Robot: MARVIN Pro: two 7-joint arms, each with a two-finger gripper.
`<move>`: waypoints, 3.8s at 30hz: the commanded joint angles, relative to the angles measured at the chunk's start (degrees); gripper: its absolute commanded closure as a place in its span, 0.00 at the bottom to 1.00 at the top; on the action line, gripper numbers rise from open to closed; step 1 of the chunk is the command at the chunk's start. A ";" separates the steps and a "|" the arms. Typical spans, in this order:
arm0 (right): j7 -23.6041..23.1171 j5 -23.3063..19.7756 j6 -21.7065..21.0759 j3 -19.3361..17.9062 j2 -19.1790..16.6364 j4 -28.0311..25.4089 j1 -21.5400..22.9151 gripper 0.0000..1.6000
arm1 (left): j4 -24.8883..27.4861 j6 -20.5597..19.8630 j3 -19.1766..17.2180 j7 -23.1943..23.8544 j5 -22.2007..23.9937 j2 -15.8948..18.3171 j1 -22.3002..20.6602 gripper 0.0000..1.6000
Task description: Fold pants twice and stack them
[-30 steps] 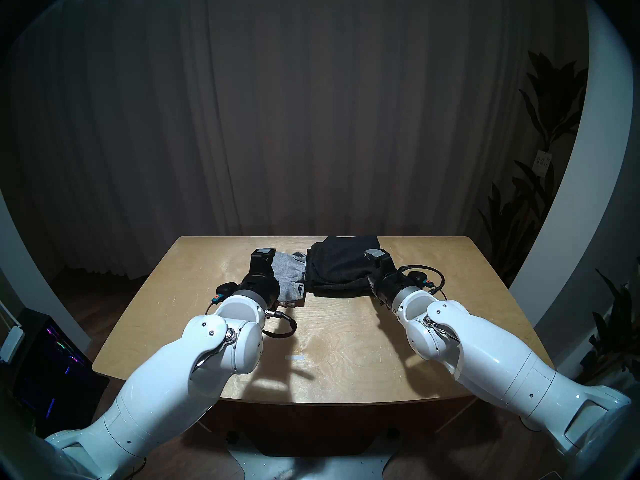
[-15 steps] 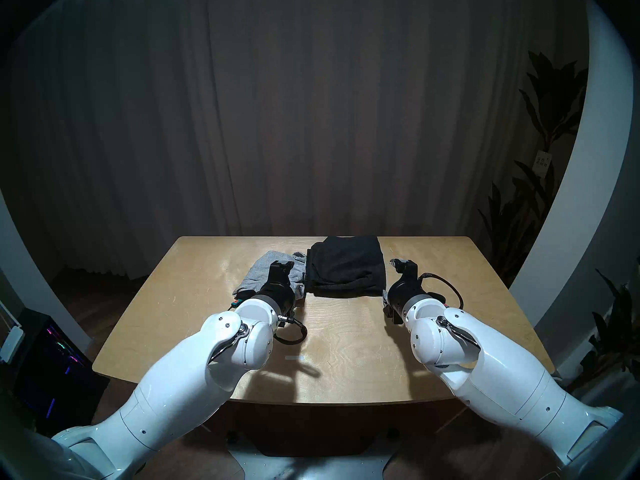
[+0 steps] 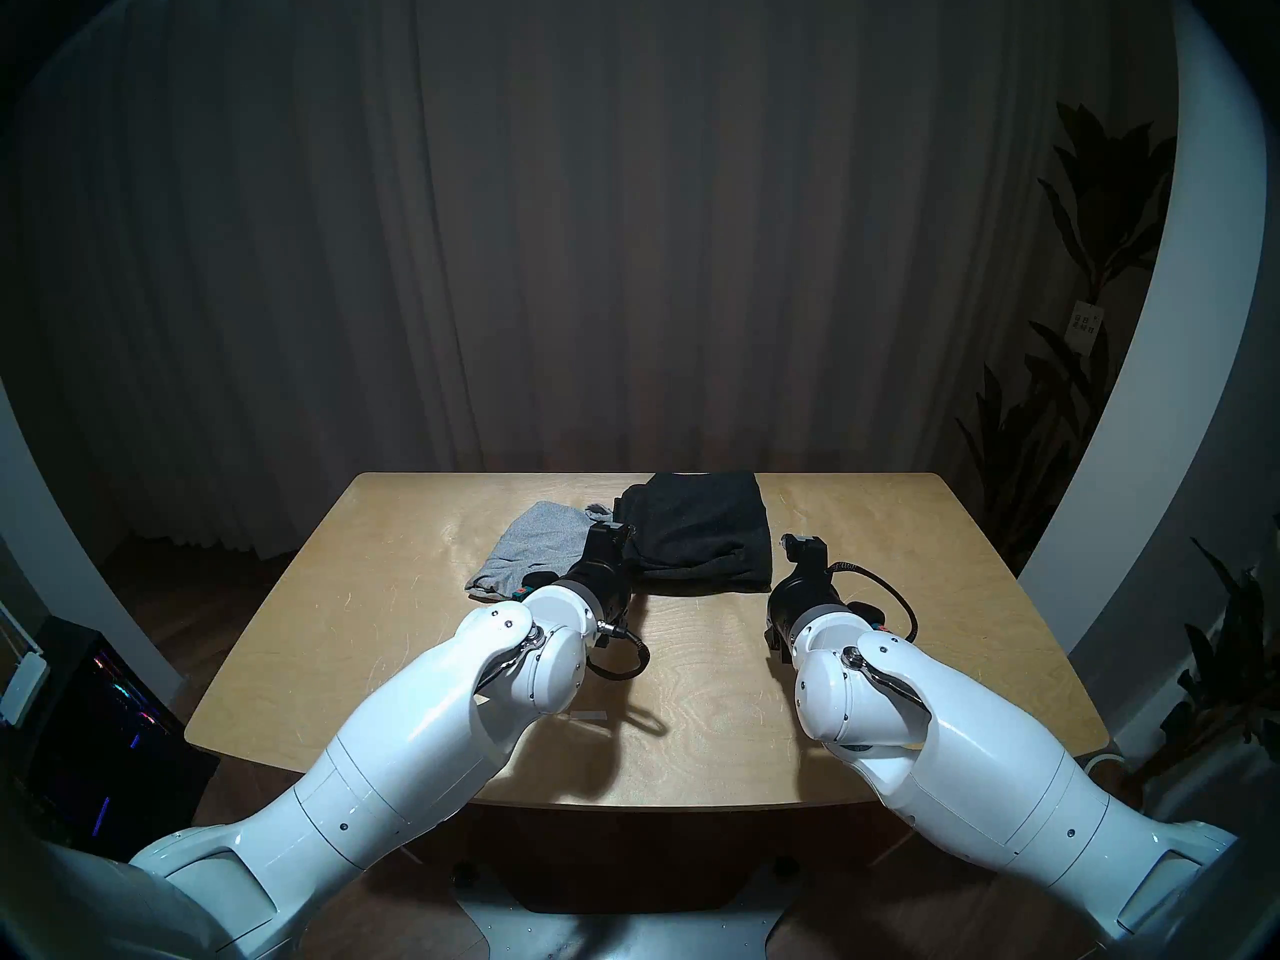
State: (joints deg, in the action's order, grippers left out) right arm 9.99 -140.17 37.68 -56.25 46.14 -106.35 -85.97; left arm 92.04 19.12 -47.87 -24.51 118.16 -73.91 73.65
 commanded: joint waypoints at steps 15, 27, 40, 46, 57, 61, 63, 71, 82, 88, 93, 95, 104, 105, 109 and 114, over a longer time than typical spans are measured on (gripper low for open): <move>2.14 2.56 1.35 3.27 3.24 5.44 6.25 0.00 | -6.23 0.77 2.81 0.58 -3.05 -4.98 -5.33 0.00; 3.67 2.61 -0.38 4.73 5.04 9.55 8.94 0.00 | -12.43 1.91 3.67 1.02 -4.37 -8.00 -8.32 0.00; 4.57 3.77 -2.19 6.70 7.78 14.70 12.10 0.00 | -18.21 2.23 5.62 1.62 -7.03 -10.17 -11.32 0.00; 4.72 3.88 -2.57 7.10 8.90 16.79 13.22 0.00 | -21.76 2.98 6.61 0.04 -8.02 -11.75 -13.43 0.00; 5.96 4.10 -2.57 7.92 10.70 19.24 15.15 0.00 | -25.40 3.39 6.44 -1.09 -8.12 -13.29 -15.62 0.00; 6.11 4.38 -2.57 8.24 11.42 20.34 15.69 0.00 | -26.63 2.90 6.65 -1.60 -8.39 -13.55 -16.37 0.00; 6.10 4.52 -2.59 8.38 11.86 20.90 16.00 0.00 | -27.28 2.56 6.71 -1.63 -8.43 -13.69 -16.65 0.00; 6.13 5.12 -2.44 8.90 13.41 22.67 17.29 0.00 | -29.33 0.81 7.24 -1.86 -9.11 -13.99 -17.65 0.00; 5.38 5.54 -2.28 9.14 15.68 26.41 18.82 0.00 | -32.80 -1.12 6.78 -0.92 -8.98 -15.32 -18.77 0.00; 4.66 5.79 -2.11 9.53 17.00 28.76 19.91 0.00 | -35.87 -1.71 5.97 0.57 -8.49 -16.71 -19.48 0.00; 4.14 5.80 -2.47 9.83 17.96 31.17 21.01 0.00 | -37.00 -2.16 4.96 1.83 -7.98 -17.15 -19.63 0.00; 3.92 5.80 -2.59 9.93 18.20 31.86 21.29 0.00 | -37.13 -2.35 4.88 2.02 -7.87 -17.13 -19.67 0.00; 2.67 5.32 -2.97 10.03 18.77 33.47 21.90 1.00 | -36.50 -3.63 4.50 3.44 -6.89 -16.46 -19.11 0.96; 2.32 5.17 -3.11 9.86 18.81 33.44 21.89 1.00 | -36.55 -3.95 4.45 4.01 -6.76 -16.45 -19.07 1.00; 1.86 4.78 -2.87 9.51 18.57 32.44 22.12 1.00 | -36.59 -4.65 4.27 4.52 -6.29 -16.58 -19.46 1.00; 1.16 4.36 -2.64 8.76 18.10 30.90 22.49 1.00 | -36.41 -5.46 4.24 4.57 -6.14 -16.62 -20.40 1.00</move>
State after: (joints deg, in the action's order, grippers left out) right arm 12.46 -135.71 34.73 -46.36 64.29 -73.18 -63.94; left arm 54.44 14.63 -43.42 -21.16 112.33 -90.26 55.39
